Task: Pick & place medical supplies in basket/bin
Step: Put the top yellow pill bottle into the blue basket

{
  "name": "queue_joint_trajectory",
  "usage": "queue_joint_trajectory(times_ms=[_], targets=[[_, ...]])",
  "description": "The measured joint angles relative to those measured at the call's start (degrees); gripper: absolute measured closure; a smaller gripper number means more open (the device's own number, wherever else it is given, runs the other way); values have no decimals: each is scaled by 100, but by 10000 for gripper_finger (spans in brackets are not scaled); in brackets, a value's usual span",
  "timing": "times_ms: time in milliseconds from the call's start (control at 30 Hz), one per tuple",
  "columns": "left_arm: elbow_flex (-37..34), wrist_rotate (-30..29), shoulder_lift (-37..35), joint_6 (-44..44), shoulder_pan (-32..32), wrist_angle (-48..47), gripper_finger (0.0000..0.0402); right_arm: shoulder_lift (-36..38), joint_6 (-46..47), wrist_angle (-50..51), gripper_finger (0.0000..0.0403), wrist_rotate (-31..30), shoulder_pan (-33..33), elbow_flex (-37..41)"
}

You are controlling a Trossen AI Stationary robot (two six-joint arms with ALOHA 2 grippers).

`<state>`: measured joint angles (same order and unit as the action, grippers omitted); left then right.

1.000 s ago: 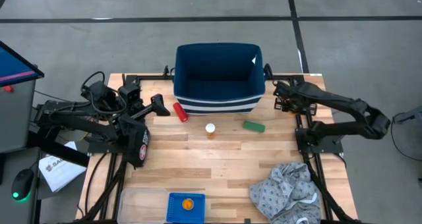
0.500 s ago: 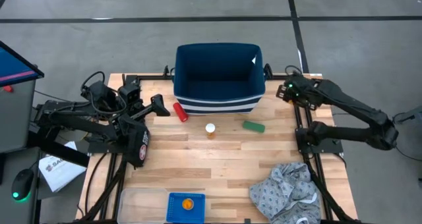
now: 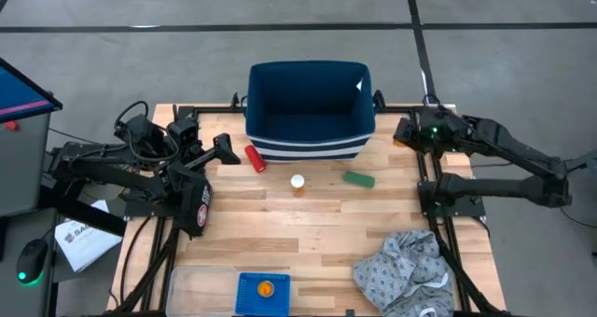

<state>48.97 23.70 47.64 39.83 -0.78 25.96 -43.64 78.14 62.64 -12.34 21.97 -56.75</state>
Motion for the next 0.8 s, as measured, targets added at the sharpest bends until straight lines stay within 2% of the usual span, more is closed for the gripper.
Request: queue_joint_trajectory(times_ms=[233,433,667,800], targets=[[0,-20,0,7,-1,2,2,-21,955,-186,225,14,-1490,2],[0,-16,0,78,-2,2,2,-189,1653,-1051,225,-295,-2792,2],[0,141,0,109,-1,2,2,-838,2122,-1861,225,-298,-4058,2],[0,384,0,118,0,-2,2,-1394,2239,-2885,225,-486,-4654,2]])
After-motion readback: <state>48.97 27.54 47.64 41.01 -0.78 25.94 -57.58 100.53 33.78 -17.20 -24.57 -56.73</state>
